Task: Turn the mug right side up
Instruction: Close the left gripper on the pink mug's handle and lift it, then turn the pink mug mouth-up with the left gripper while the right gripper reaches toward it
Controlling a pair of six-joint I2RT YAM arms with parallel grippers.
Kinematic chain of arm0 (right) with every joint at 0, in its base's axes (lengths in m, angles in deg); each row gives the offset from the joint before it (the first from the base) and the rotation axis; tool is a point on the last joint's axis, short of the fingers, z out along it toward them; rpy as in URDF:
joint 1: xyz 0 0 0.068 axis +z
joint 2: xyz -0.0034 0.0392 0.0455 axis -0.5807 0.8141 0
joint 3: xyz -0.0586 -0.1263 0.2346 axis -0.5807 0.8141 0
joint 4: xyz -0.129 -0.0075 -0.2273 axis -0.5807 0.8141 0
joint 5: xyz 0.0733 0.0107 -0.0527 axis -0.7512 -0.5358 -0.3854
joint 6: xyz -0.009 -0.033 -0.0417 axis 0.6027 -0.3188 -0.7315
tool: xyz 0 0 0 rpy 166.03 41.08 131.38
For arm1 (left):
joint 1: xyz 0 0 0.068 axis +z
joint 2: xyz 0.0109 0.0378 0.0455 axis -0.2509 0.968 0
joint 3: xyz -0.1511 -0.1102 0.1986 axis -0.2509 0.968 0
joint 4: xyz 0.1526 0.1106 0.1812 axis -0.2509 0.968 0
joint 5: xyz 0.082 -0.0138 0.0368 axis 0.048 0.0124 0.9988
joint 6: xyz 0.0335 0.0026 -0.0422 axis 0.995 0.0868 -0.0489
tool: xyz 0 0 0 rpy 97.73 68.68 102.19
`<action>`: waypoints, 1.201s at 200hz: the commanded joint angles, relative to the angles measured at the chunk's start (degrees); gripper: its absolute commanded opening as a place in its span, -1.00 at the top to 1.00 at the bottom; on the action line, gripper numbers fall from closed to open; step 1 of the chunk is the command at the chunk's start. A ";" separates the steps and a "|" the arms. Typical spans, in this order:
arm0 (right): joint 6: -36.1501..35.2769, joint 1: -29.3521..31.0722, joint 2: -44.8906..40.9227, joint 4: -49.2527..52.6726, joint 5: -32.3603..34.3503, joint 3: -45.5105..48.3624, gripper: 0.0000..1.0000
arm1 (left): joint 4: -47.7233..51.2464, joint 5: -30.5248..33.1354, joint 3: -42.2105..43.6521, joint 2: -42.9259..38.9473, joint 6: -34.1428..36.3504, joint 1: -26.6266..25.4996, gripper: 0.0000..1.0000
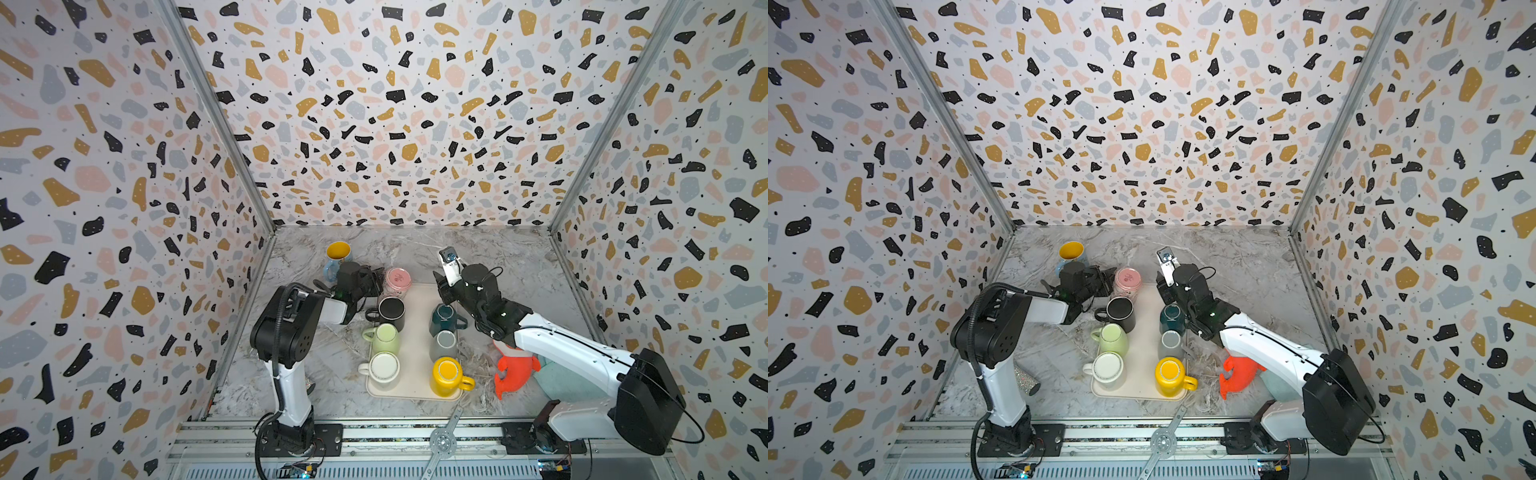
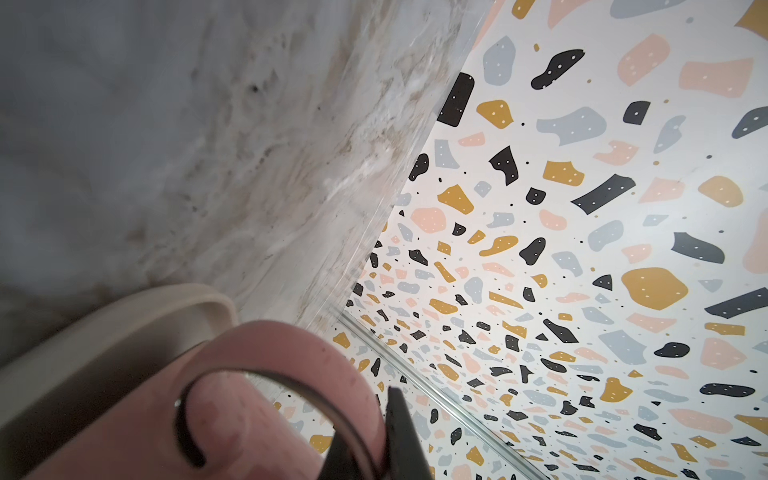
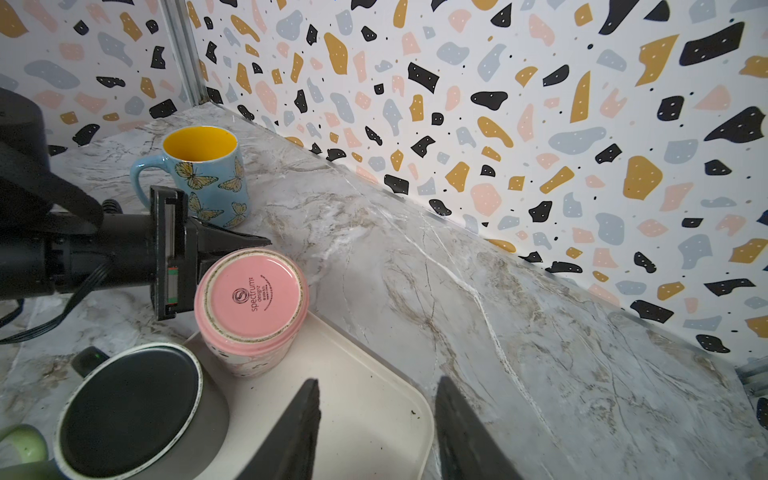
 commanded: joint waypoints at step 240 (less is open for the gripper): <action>1.82 -0.67 -5.20 9.71 -3.14 -6.64 0.15 | 33.84 7.21 -13.21 -33.04 103.09 -13.08 1.00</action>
